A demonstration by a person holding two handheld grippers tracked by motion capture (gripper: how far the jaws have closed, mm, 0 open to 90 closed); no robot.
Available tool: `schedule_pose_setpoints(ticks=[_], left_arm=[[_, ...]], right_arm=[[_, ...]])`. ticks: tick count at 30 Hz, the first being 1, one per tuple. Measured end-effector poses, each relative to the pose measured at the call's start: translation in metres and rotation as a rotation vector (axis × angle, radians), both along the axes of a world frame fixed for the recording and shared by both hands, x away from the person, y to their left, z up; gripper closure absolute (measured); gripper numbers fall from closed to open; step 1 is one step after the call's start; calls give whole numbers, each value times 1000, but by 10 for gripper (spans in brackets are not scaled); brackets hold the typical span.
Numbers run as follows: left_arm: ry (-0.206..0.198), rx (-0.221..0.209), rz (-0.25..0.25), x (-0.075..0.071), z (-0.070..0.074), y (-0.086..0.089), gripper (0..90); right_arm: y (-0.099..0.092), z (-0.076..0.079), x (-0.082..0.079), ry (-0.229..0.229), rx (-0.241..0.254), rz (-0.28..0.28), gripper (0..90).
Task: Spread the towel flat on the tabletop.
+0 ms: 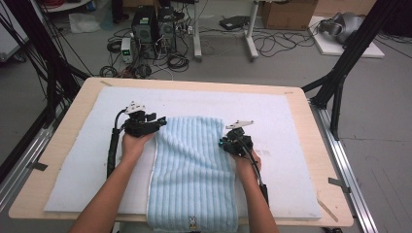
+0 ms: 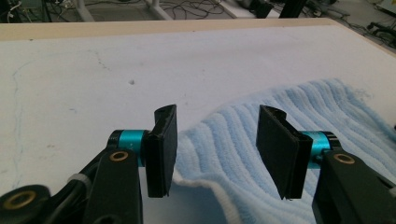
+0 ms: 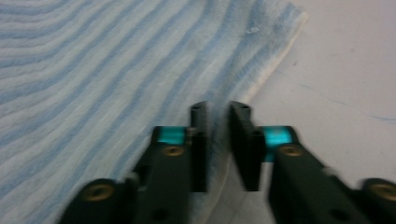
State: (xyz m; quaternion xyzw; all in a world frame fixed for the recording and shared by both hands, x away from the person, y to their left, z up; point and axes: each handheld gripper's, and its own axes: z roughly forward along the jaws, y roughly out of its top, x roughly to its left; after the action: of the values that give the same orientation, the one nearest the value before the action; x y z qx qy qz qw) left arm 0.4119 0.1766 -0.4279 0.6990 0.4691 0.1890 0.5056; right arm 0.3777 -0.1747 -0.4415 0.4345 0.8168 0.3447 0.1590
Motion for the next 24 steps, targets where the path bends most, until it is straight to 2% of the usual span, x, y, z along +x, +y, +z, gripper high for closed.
schedule_pose_setpoints(ticks=[3, 6, 8, 10, 14, 17, 19, 22, 24], left_arm=[[0, -12, -4, -1, 0, 2, 478], [-8, -19, -11, 0, 0, 1, 478], [-12, -30, -15, 1, 0, 1, 479], [-16, -36, -20, 1, -1, -1, 482], [1, -48, -30, 4, -4, -5, 489], [29, -63, -32, 9, -7, -11, 492], [45, -50, -34, 13, -7, -16, 492], [53, -45, -34, 20, -9, -22, 493], [86, -37, -28, 27, -12, -23, 491]], right_arm=[[2, 3, -6, -14, -70, 30, 873], [-4, 8, -14, -24, -88, 44, 872], [-10, 11, -19, -13, -71, 59, 871], [-14, 12, -25, -5, -98, 82, 869], [-23, 10, -36, 9, -135, 114, 860], [-31, 11, -38, -8, -97, 93, 764], [-35, 16, -38, -47, -49, 70, 705], [-41, 23, -37, -87, -2, 41, 668], [-44, 26, -38, -104, 9, 30, 658]])
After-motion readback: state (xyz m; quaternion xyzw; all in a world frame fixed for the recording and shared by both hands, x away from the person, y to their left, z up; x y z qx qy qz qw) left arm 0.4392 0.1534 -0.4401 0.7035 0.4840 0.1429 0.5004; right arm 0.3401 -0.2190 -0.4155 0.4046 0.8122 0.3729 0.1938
